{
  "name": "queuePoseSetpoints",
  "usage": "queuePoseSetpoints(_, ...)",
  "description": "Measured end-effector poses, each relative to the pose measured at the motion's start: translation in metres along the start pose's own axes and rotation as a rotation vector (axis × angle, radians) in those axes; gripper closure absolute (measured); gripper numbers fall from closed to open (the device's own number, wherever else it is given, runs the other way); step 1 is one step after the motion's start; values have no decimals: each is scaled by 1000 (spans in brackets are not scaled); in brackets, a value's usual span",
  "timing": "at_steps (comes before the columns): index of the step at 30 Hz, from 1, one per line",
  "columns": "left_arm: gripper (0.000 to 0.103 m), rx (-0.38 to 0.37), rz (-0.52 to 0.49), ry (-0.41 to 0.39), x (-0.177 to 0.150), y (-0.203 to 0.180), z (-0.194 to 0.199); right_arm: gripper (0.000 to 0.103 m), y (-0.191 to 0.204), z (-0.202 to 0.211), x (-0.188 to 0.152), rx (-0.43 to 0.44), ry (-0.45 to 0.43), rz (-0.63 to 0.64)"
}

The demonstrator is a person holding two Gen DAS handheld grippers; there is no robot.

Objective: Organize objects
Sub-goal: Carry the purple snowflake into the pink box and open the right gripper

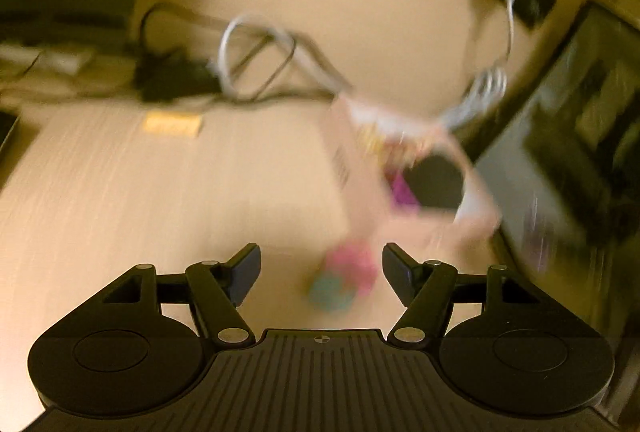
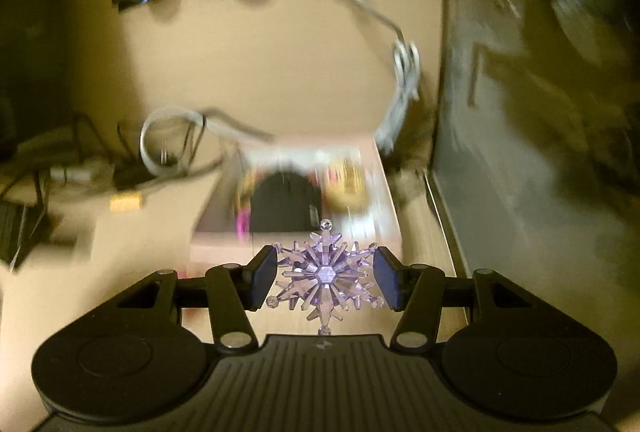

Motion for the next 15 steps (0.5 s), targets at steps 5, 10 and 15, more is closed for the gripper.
queuePoseSetpoints(5,31,-16,-87,57,-36,1,10,50,6,-42,71,9,-76,-33)
queuePoseSetpoints(10,31,2,-208,48,-42,-13,14,23,11,-98,112,-45,-49,-32)
queuePoseSetpoints(15,31,11,-180,33,-39,-1,15,17,26,-101,77,13,17,-14)
Point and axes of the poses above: each gripper's, at about its wrist camera, not at the fingertips, and z roughly against the way its jaws point, y to its left, x to its top, the point moved 5 cm from there along -z, roughly the way its jaws point, and after that the axes turned 5 degrees about x, right-handed, at the moved point
